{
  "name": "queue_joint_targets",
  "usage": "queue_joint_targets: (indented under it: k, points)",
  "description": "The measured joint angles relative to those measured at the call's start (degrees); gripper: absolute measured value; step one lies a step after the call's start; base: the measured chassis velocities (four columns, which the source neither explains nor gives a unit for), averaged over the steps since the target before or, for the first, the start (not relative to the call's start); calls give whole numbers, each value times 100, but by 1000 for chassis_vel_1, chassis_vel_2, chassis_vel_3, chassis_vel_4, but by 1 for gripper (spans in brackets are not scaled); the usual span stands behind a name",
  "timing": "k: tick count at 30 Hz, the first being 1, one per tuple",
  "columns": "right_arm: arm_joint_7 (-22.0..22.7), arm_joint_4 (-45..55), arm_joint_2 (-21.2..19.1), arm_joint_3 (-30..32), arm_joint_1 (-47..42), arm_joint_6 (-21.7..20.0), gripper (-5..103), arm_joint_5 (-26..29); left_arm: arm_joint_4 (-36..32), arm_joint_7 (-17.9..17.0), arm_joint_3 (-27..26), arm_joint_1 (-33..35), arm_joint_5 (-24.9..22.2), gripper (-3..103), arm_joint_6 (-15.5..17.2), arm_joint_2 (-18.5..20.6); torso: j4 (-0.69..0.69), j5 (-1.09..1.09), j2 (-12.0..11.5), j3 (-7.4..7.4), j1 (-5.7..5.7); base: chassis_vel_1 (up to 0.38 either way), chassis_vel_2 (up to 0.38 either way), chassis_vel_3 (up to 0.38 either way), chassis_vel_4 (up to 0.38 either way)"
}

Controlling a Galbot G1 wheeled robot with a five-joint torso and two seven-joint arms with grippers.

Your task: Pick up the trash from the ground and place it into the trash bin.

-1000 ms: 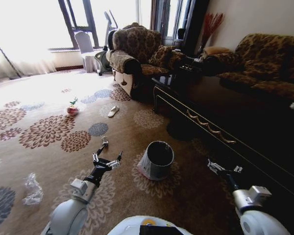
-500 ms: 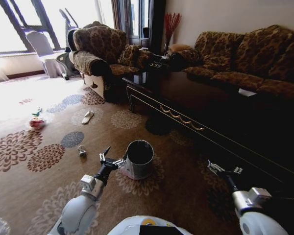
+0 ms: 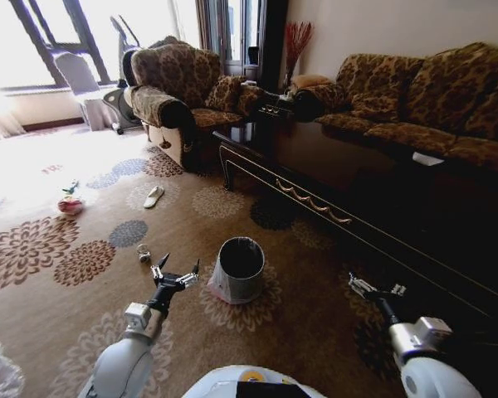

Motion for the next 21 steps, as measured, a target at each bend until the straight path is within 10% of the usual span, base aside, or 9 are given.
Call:
queue_joint_targets:
  k: [21]
  points:
    - [-174, -445, -77, -166, 200, -31, 100, -101, 508, -94, -76, 103, 385, 100, -396, -141, 3, 0, 0, 0, 0, 100, 117, 112, 99]
